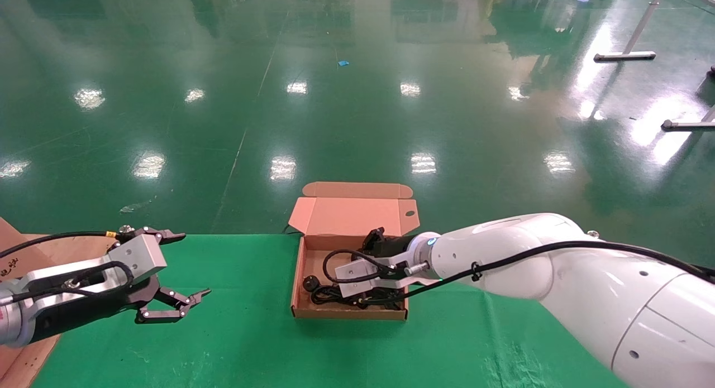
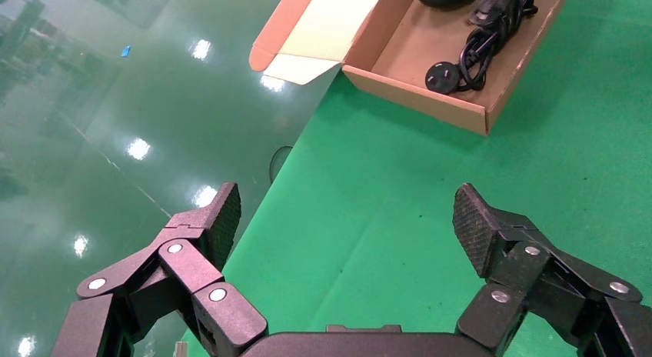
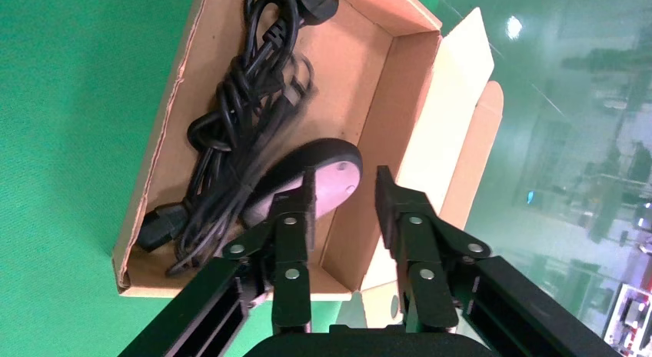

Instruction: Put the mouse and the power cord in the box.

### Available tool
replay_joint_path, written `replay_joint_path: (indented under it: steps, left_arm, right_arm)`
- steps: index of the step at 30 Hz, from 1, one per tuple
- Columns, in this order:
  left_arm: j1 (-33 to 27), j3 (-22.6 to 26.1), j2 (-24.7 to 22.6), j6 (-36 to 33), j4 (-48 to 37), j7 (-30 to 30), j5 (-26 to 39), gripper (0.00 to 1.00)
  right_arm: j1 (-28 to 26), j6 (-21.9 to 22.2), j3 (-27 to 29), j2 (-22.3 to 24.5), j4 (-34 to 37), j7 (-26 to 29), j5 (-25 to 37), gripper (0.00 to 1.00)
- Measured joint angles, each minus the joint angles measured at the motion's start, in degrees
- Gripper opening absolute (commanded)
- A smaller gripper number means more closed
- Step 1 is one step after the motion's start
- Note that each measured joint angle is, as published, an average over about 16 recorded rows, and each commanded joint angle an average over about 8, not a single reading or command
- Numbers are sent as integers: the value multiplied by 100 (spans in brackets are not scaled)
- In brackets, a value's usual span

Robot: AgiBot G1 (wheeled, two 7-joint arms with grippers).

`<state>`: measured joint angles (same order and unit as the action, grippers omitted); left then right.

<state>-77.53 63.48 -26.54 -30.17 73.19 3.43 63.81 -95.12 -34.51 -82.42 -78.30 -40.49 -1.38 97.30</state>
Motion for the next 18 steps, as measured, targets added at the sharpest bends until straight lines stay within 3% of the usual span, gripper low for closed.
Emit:
replay_joint_path:
  steps: [8,18]
  left_arm:
    - [101,-310,-59,-369,4,56,-134,100]
    - [356,-1065,-193,-1250,10,171,-485,100]
  right_arm:
    - [185,-313,395,252,-198,67,-310,100]
    - [701,-1098,1414,903,-692,255,-1162,100]
